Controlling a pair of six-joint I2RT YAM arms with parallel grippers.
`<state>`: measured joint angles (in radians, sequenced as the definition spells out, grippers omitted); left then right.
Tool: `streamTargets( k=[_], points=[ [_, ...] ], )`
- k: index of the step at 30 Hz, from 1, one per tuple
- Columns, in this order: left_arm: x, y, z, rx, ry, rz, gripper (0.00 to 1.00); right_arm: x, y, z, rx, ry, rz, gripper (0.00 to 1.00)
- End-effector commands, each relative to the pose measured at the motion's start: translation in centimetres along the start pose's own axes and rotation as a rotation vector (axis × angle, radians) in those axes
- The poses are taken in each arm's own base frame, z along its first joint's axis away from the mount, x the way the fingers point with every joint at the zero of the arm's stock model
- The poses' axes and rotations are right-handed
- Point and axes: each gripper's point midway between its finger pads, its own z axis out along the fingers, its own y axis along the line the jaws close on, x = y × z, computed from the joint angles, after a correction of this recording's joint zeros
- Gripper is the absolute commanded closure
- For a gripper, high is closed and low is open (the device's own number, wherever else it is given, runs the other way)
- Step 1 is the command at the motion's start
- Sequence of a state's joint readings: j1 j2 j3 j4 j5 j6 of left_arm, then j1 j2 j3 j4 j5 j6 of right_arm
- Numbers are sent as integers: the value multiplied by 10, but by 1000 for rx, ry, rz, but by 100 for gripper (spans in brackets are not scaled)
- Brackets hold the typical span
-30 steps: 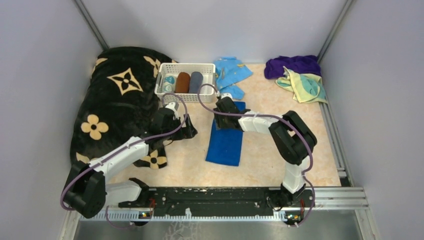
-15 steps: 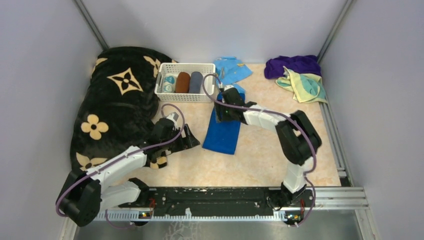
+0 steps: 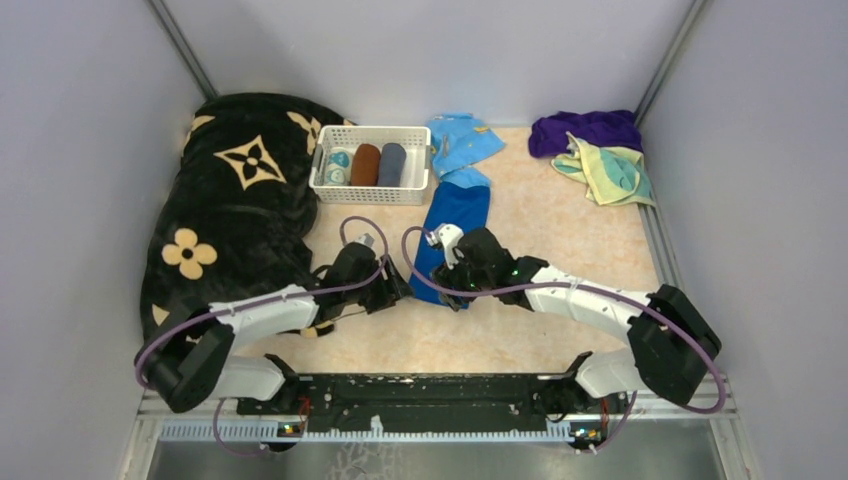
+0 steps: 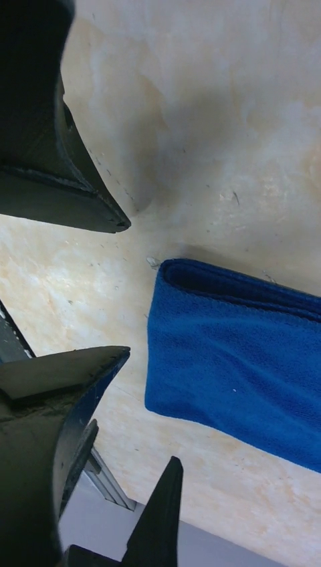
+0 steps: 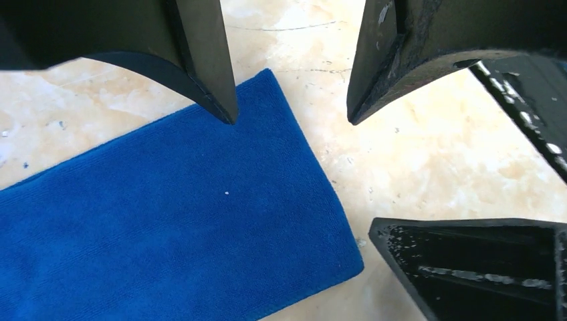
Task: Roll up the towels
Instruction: Roll the towel at the center of the board.
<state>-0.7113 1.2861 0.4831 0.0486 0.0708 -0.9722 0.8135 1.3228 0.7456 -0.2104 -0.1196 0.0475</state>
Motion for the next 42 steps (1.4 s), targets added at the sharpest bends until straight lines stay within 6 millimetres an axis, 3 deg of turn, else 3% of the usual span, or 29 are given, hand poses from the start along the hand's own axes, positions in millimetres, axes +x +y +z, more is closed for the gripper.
streamTargets(
  k=[1,7,20,25,29,34,38,42],
  points=[
    [-11,-18,13,-5,-40,-41,33,-9,1,0,32,-16,-160,40],
    [-7,-11,25,-63,-34,-59,40,4,3,11,31,42,-207,50],
    [9,8,40,-151,23,-74,50,49,0,25,97,232,-290,55],
    [15,28,39,-227,28,-67,58,69,0,31,120,324,-342,58],
    [12,51,28,-328,-7,-45,66,75,14,32,92,371,-395,60],
    [-4,76,2,-446,-82,7,80,63,46,34,19,333,-412,65],
    [-20,89,-13,-485,-147,21,82,56,67,42,-12,314,-418,68],
    [-28,95,-19,-498,-161,27,81,67,75,59,-2,378,-423,76]
  ],
)
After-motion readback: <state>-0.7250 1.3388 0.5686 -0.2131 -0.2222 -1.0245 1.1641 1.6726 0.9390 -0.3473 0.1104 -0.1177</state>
